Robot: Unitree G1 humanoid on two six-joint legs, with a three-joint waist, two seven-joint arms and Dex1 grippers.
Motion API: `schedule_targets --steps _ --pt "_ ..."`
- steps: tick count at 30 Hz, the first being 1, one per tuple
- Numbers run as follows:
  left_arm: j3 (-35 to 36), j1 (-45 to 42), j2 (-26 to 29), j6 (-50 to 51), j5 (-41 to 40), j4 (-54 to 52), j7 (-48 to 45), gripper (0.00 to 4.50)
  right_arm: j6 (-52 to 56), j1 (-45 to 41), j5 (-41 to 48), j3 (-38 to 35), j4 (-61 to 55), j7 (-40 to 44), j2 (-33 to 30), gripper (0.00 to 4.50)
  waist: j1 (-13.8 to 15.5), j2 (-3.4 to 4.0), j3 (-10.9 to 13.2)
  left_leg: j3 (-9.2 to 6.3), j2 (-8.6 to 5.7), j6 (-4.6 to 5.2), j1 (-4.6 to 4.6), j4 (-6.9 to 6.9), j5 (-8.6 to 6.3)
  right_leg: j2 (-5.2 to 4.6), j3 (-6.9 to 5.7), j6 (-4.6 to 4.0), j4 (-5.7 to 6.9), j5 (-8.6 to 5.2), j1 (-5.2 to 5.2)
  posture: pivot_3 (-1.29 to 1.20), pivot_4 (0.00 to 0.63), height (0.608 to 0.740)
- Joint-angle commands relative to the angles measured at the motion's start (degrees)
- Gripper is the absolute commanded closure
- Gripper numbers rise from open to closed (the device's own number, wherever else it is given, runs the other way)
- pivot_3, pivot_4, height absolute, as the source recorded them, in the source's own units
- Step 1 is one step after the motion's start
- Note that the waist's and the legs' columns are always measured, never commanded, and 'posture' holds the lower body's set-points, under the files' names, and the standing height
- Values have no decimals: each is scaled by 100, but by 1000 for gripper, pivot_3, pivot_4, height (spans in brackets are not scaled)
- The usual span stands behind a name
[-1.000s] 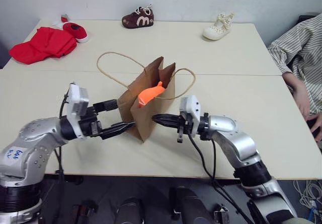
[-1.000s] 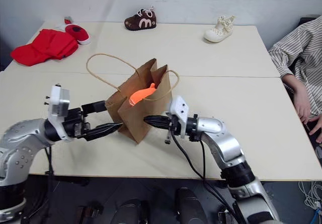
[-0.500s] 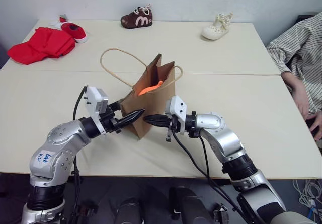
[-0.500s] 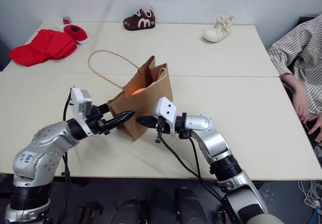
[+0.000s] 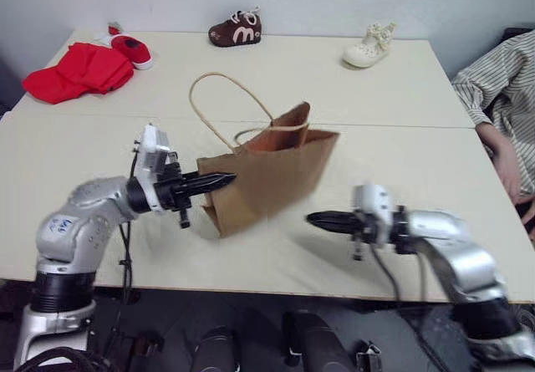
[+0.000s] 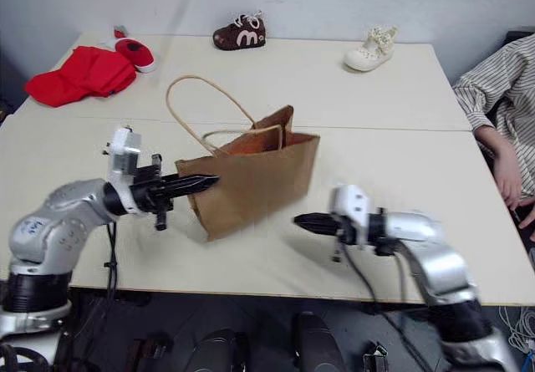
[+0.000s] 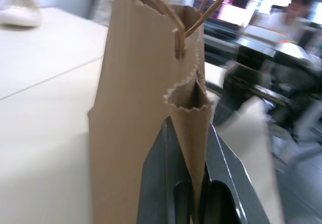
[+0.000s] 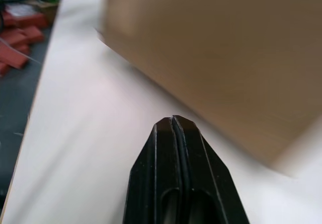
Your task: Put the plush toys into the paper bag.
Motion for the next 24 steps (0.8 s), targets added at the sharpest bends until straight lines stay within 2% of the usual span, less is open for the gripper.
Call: schedule_targets --steps 1,3,6,9,13,14,17,21,24 --pt "-432 -292 219 -289 119 454 -1239 4446 -354 414 166 -750 -195 299 -468 4500 -2 0 0 1 0 0 3 0 0 2 1 0 0 0 3 0 150 740" --pt "-661 -476 298 -531 388 809 -1650 4446 -528 635 160 -1038 -128 390 -657 4500 -17 0 0 2 -3 -1 4 0 0 10 5 0 1 0 3 0 150 740" --pt "-965 -846 217 -1454 1009 1602 -2160 4446 -618 942 213 -1513 -36 282 -729 4500 -1 -1 0 5 -4 -3 5 3 0 16 9 0 2 0 3 0 150 740" --pt "-1027 -1170 23 -2030 1350 2221 -2235 4446 -972 1182 92 -1725 54 165 -601 4500 8 -1 0 4 -6 -3 4 8 0 14 10 2 2 1 3 0 150 740" --pt "-1000 -1279 60 -1985 1440 2369 -2242 4446 -802 1357 257 -1747 -1 -107 -409 4500 -6 -1 0 6 2 1 2 9 -1 11 15 6 2 4 3 0 150 740" --pt "-939 -1275 97 -1896 1410 2320 -2180 4254 -736 1350 331 -1779 -41 -244 -327 4500 -5 -1 0 6 4 1 3 9 -1 12 15 6 3 3 3 0 150 740" --pt "-773 -1161 367 -1738 1412 2137 -2070 3547 -554 1303 510 -1755 -186 -263 -342 3917 -16 -1 1 6 4 0 4 9 -1 11 16 6 8 3 2 0 150 740" --pt "-442 -787 923 -1640 1483 2007 -1892 2268 -657 1117 565 -1851 4 -78 -538 2559 -25 0 1 6 5 1 5 9 -1 10 16 5 9 3 2 0 150 740" --pt "133 -254 1274 -1858 1481 1972 -1607 1275 -746 829 547 -1914 368 64 -715 1427 -31 1 2 7 6 2 6 8 -2 7 15 5 9 3 1 0 150 740"
